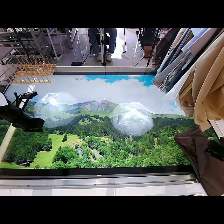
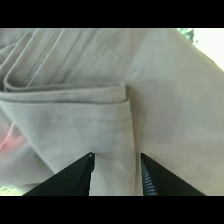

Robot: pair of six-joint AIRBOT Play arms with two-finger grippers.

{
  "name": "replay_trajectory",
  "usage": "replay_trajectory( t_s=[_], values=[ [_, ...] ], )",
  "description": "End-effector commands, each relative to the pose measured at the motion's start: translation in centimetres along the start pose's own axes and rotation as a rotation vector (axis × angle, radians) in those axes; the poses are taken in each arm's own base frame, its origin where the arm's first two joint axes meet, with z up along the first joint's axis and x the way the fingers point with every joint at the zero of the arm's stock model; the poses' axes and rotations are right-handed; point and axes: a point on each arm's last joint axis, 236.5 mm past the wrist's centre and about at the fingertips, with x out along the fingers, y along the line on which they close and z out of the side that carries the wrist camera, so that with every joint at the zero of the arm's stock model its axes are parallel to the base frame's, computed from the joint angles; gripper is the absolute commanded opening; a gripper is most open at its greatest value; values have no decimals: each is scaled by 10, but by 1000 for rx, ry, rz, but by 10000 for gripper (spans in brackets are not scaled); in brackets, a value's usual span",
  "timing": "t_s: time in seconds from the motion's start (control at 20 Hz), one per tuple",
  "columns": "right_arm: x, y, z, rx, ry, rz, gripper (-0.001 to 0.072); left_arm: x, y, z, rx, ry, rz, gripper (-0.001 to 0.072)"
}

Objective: Fold the clothes and pants, and hang the long-sleeved shirts on hangers.

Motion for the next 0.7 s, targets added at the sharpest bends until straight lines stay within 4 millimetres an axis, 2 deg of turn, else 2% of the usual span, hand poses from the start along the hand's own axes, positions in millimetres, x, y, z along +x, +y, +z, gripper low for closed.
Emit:
replay_trajectory(
  t_s=[0.0, 0.05, 0.1, 0.25, 0.35, 0.45, 0.6, 0.65],
  values=[
    [11, 6, 4, -38, -2, 37, 342, 0, 0, 0, -1, 0, 0, 7],
    [10, 14, 4, -58, -6, 65, 212, 0, 0, 0, -1, 0, 0, 7],
    [7, 22, 8, -62, -20, 97, 14, 0, 0, 0, -1, 0, 0, 7],
    [-22, 54, 23, -65, -81, 202, 15, 0, 0, 0, -1, -1, 0, 8],
    [-40, 77, 24, -114, -86, 230, 14, 0, 0, 0, -1, -1, 0, 7],
    [-39, 108, 15, -154, -39, 262, 14, 0, -1, 0, -1, -3, -6, 8],
    [-25, 162, -10, -276, 37, 295, 20, 0, -5, 1, 0, -7, -22, 7],
    [-23, 179, -19, -314, 64, 305, 189, 0, -5, 1, -1, -7, -21, 7]
  ],
)
